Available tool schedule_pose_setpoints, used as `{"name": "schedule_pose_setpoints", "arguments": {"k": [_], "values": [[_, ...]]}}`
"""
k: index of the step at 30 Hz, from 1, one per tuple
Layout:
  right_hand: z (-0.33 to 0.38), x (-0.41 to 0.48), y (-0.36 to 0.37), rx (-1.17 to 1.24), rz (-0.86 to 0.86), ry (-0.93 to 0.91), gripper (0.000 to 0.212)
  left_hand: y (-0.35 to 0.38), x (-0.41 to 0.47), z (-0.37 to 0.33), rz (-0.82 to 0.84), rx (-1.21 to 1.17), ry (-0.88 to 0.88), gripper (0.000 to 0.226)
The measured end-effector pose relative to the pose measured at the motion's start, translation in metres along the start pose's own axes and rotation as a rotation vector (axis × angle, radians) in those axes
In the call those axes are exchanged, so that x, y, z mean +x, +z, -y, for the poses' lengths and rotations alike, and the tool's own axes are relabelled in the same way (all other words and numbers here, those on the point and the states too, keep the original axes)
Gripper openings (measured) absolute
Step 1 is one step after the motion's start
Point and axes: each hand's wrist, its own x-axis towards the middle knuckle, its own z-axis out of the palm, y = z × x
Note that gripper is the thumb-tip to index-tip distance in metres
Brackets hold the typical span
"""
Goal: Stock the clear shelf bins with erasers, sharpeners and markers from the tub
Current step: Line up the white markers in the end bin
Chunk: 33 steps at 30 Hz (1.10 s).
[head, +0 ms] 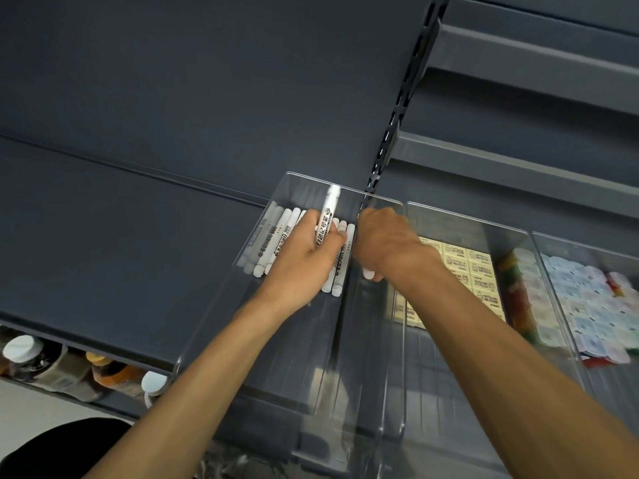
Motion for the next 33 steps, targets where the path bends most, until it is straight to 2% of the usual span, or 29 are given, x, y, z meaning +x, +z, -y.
{"name": "schedule_pose_setpoints", "arguments": {"k": [4,11,16,18,20,24,26,30,33], "values": [[0.007,0.0,0.011,-0.077,0.011,-0.016,0.031,-0.003,-0.001,-0.003,0.021,0.02,-0.009,0.006],[0.007,-0.009,0.017,-0.106,0.017,-0.079,0.026,-0.009,0.002,0.008,-0.008,0.103,0.071,0.012],[0.002,-0.026,0.01,-0.113,-0.161,-0.202,0.016,-0.006,0.002,0.009,-0.063,0.136,0.056,0.018],[-0.008,-0.028,0.009,-0.015,-0.261,-0.248,0.018,-0.002,0.0,0.007,-0.065,0.147,0.032,0.024],[-0.02,-0.029,0.008,0.186,-0.311,-0.26,0.02,0.002,-0.002,0.006,-0.066,0.151,0.02,0.026],[-0.036,-0.036,0.005,0.862,-0.21,-0.272,0.014,0.009,-0.007,0.002,-0.019,0.081,-0.015,0.02],[-0.039,-0.038,0.003,1.014,-0.197,-0.303,0.009,0.011,-0.011,-0.002,0.036,0.112,0.004,0.022],[-0.039,-0.034,0.007,1.005,-0.303,-0.334,0.023,0.021,-0.017,-0.004,0.119,0.198,0.062,0.019],[-0.041,-0.03,0.011,0.701,-0.414,-0.335,0.02,0.028,-0.014,0.001,0.101,0.199,0.088,0.019]]}}
